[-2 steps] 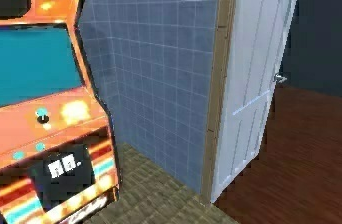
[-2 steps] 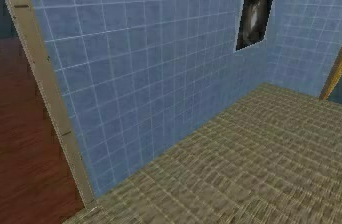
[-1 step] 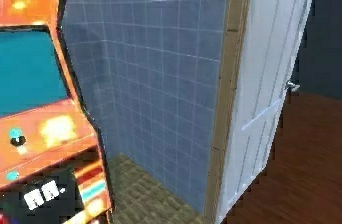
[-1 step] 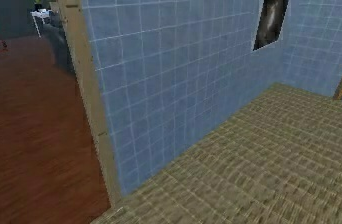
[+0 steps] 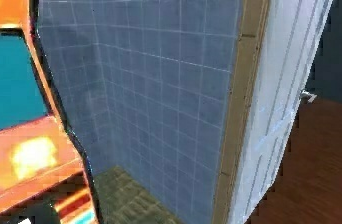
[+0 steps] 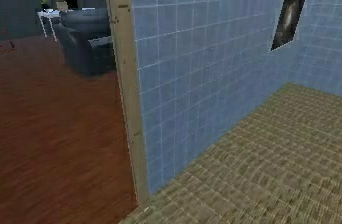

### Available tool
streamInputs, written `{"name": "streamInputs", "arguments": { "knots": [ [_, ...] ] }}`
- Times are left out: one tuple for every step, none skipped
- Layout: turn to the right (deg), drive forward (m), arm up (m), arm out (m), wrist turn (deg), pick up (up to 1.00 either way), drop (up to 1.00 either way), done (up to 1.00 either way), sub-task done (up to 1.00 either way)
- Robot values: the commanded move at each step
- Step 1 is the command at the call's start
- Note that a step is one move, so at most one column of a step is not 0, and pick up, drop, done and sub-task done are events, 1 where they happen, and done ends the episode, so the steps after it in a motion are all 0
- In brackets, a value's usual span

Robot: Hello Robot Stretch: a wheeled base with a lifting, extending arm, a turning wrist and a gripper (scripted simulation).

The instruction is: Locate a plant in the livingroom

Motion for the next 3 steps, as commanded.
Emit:
{"name": "streamInputs", "arguments": {
  "knots": [
    [45.0, 0.0, 0.0, 0.0, 0.0, 0.0, 0.0, 0.0, 0.0],
    [9.0, 0.0, 0.0, 0.0, 0.0, 0.0, 0.0, 0.0, 0.0],
    [3.0, 0.0, 0.0, 0.0, 0.0, 0.0, 0.0, 0.0, 0.0]
  ]
}}
